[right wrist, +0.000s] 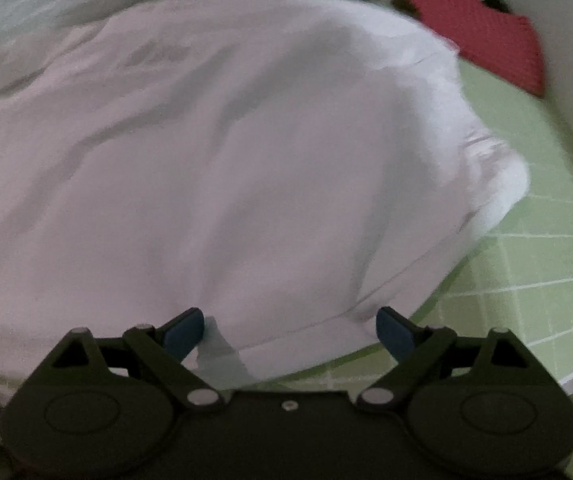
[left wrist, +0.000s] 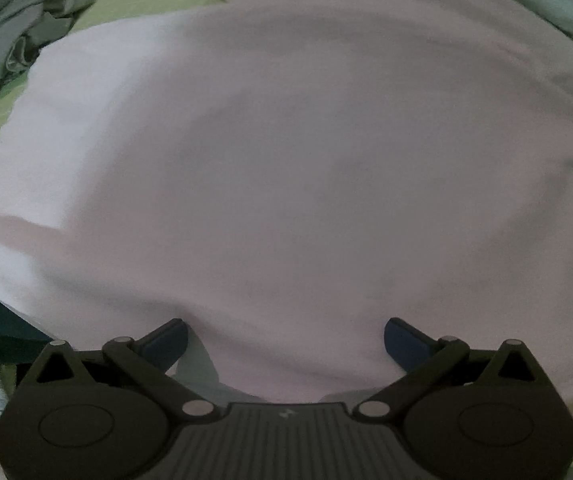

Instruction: Fold clothes

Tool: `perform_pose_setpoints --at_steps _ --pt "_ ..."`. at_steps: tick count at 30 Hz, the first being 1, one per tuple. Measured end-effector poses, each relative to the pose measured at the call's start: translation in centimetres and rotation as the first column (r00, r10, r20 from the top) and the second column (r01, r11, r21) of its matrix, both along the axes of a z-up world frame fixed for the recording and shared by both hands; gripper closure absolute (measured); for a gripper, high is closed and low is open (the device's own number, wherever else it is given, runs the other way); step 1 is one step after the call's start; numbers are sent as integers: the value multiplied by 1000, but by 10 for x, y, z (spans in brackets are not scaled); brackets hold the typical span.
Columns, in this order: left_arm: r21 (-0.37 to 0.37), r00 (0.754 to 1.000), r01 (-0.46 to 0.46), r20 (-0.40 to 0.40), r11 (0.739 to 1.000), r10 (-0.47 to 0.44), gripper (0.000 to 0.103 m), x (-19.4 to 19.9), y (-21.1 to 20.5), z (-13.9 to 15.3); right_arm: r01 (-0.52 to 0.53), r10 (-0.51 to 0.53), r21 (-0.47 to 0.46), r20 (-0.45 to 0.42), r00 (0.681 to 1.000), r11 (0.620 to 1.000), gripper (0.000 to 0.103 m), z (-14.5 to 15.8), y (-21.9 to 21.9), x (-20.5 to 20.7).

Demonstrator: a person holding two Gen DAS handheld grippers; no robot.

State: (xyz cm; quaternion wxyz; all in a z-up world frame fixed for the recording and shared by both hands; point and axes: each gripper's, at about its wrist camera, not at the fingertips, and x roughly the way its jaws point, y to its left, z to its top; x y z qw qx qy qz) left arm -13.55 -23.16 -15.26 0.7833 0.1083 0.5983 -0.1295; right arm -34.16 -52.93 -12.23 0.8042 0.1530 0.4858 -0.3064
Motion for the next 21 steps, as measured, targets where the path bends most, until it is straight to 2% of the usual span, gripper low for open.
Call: perform_pose_setpoints --at_steps 3,8,9,10,12,14,15,16,19,21 --pt "-2 1000 1 -6 1000 -1 0 -1 2 -1 146 -144 -21 80 986 989 9 7 -19 -14" --pt "3 1000 2 -16 1000 -2 0 3 -1 -2 398 -393 0 169 904 917 12 7 -69 -35" --pt "4 1000 0 -19 1000 0 0 4 -1 -2 441 -435 10 174 883 898 18 4 -80 -38" --pt "5 1000 -1 -21 1000 2 0 5 -3 -3 472 -468 22 176 866 881 30 0 -88 -40" --pt "7 1000 -5 -25 1000 5 0 6 -6 -4 520 -519 45 167 838 853 40 -7 -103 -44" --pt "8 1000 -7 -28 1000 8 0 8 -6 -3 521 -523 63 176 834 851 47 -13 -112 -47" --pt "9 1000 -8 -30 1000 9 0 8 -6 -3 502 -503 55 189 843 863 75 -13 -112 -47" --pt "9 999 -9 -32 1000 10 0 8 -6 -3 484 -482 47 203 852 874 83 -14 -112 -48" --pt "8 999 -9 -33 1000 10 0 9 -10 -1 442 -431 -9 211 877 897 88 -13 -114 -49" --pt "7 1000 -11 -27 1000 11 0 9 -13 2 466 -448 -50 203 871 884 89 -12 -119 -55"
